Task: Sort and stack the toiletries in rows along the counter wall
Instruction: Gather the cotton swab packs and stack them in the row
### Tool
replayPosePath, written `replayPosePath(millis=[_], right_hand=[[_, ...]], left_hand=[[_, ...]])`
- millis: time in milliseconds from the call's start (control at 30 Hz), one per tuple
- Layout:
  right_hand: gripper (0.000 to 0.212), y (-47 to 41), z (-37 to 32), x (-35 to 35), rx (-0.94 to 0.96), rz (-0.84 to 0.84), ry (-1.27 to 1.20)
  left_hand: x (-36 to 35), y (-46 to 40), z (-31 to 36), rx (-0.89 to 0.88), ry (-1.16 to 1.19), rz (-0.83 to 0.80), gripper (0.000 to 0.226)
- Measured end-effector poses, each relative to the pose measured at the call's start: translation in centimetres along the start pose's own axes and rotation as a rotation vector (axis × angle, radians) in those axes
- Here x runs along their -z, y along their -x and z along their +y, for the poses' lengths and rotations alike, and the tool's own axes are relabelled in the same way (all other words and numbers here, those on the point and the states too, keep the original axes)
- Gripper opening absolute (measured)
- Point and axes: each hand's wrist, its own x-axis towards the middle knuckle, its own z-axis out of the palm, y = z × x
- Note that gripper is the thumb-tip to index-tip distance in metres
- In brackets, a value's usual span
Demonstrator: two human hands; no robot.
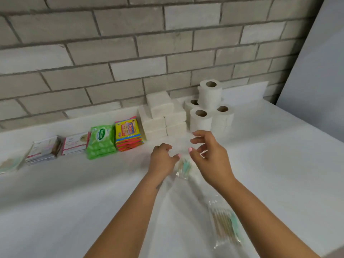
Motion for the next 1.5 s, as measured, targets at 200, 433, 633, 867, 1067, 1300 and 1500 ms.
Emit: replayPosePath(millis=[200, 433, 633, 867, 1067, 1300, 1500], right_hand=[[0.036, 1.6, 2.7, 4.1, -0.068, 0.029, 0.024], [0.028, 2.4, 4.6, 6.6, -0.167, -0.051, 0.066], [0.047, 3.0, 6.0, 6.8, -0.316, -0.559, 0.41], [0.052, 3.7, 7.5, 4.0, -0.333, -0.709, 0.668], [0.016, 3.1, 7.7, 3.2, -0.317, -0.754, 0.708], [0.029, 1.3, 6.7, 3.5, -0.28, -0.712, 0.444], [0.023, -2.0, 3.0, 1.9, -0.242, -0.618, 0.22]], left_hand=[[-3.5, -0.9, 1.0, 0.152, -0.334, -0.134, 0.08], [-4.0, -1.5, 1.4, 0.181, -0.335, -0.187, 0.079], [-3.5, -1.2, 1.1, 0.233, -0.153, -0.276, 0.062], [-2.2, 0.2, -0.1, 0.267, 0.337, -0.3, 0.031], [-0.6, 1.9, -0.7, 0.305, 0.572, -0.351, 0.028], [0.5, 2.8, -1.2, 0.494, 0.743, -0.294, 0.046], [1.5, 3.8, -2.2, 0.538, 0.852, -0.287, 0.068]])
